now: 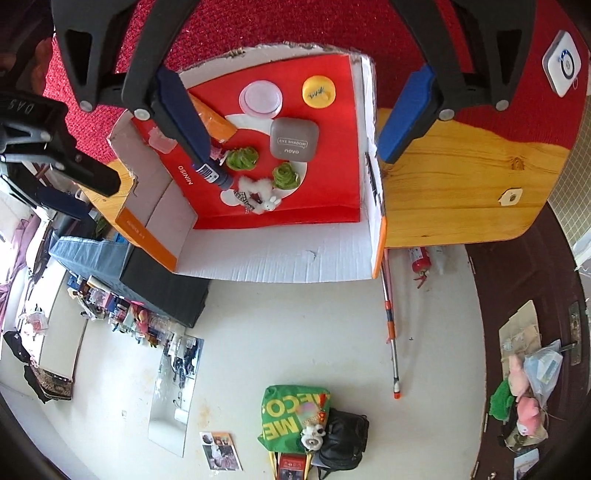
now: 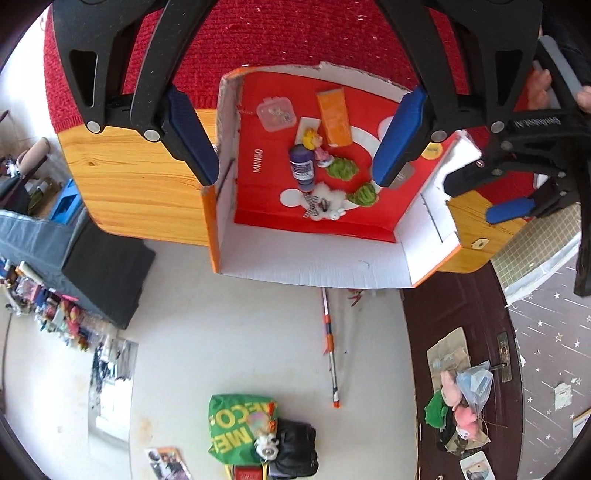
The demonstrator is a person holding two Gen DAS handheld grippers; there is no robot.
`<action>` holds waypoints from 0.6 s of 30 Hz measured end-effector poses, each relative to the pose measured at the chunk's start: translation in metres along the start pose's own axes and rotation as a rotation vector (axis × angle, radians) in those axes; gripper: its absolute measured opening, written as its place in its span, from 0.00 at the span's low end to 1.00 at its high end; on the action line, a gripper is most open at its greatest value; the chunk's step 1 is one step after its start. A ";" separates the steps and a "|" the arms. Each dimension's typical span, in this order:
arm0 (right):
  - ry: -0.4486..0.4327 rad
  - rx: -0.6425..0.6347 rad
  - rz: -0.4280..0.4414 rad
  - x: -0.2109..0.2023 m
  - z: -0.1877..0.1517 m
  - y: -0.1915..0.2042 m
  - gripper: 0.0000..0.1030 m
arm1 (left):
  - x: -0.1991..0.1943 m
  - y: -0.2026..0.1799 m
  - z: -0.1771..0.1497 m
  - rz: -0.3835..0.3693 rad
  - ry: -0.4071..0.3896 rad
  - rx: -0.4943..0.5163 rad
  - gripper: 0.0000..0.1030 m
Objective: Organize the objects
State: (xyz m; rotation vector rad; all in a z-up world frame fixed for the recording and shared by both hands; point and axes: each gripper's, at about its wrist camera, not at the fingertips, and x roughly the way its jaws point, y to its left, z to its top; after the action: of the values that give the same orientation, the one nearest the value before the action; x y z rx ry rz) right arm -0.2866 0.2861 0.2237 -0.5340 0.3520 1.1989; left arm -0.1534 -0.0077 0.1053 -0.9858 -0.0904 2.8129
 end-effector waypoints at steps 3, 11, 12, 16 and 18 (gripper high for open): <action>-0.027 -0.002 -0.015 0.000 -0.014 -0.002 0.84 | 0.003 -0.005 -0.008 0.008 -0.009 0.005 0.94; -0.030 0.031 -0.001 0.015 -0.043 -0.009 0.84 | 0.012 -0.009 -0.029 0.021 -0.033 -0.006 0.97; -0.030 0.030 -0.003 0.017 -0.045 -0.009 0.84 | 0.014 -0.009 -0.031 0.026 -0.036 -0.005 0.97; -0.035 0.022 -0.012 0.025 -0.052 -0.007 0.84 | 0.020 -0.009 -0.037 0.047 -0.039 0.002 0.97; -0.038 0.026 -0.003 0.029 -0.053 -0.006 0.84 | 0.023 -0.008 -0.040 0.052 -0.041 -0.001 0.97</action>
State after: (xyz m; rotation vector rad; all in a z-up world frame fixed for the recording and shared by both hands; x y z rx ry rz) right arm -0.2699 0.2765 0.1658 -0.4889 0.3340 1.1988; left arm -0.1452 0.0046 0.0611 -0.9443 -0.0727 2.8813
